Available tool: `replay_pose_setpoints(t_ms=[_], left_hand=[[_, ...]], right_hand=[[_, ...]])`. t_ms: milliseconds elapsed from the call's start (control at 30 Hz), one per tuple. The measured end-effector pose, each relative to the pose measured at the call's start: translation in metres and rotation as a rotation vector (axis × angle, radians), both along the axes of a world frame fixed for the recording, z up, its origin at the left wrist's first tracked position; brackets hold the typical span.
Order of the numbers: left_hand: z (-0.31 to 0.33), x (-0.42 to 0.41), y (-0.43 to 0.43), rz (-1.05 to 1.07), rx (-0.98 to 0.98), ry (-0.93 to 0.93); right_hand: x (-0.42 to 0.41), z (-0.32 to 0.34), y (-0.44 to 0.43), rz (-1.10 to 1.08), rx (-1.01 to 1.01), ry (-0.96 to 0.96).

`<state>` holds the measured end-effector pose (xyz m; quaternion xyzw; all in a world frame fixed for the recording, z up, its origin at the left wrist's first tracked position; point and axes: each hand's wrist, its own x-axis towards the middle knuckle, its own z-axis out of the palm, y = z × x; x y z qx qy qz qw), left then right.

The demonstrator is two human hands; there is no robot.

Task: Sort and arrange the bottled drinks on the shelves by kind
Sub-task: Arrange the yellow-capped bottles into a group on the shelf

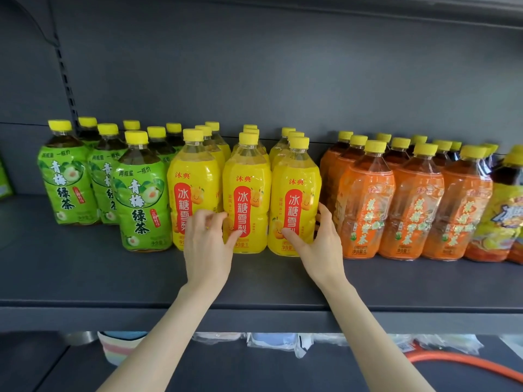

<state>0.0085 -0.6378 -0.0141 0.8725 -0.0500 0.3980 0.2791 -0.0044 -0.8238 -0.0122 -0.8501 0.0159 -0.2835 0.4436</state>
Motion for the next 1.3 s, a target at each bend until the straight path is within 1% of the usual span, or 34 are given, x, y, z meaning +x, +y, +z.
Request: replay_pose_setpoints(t_ms=[67,133,300,633,833,967,1100,1200,1300], left_hand=[[0.001,-0.001,0.001,0.096,0.043,-0.080],[-0.001,0.000,0.001,0.121,0.045,-0.097],[-0.007,0.005,-0.002,0.078,0.092,-0.048],[-0.008,0.005,-0.004,0.095,0.167,-0.015],[-0.007,0.003,0.001,0.059,0.134,-0.005],[-0.006,0.000,0.002,0.066,0.169,0.013],[-0.005,-0.012,0.011,0.060,0.237,0.045],[-0.003,-0.025,0.022,0.011,0.188,0.094],[0.002,-0.038,0.034,-0.038,0.095,0.113]], right_hand=[[-0.001,-0.001,-0.001,-0.031,-0.027,-0.010],[-0.001,0.000,-0.001,-0.031,-0.033,-0.004],[-0.001,0.001,-0.001,-0.040,-0.055,-0.004],[0.002,0.000,-0.002,-0.043,-0.058,0.006],[0.000,0.001,-0.001,-0.029,-0.073,0.035],[-0.005,0.004,0.001,-0.033,-0.153,0.070],[-0.013,0.008,0.000,-0.055,-0.272,0.174],[-0.025,0.005,-0.002,-0.062,-0.400,0.218],[-0.040,0.002,-0.001,-0.088,-0.465,0.165]])
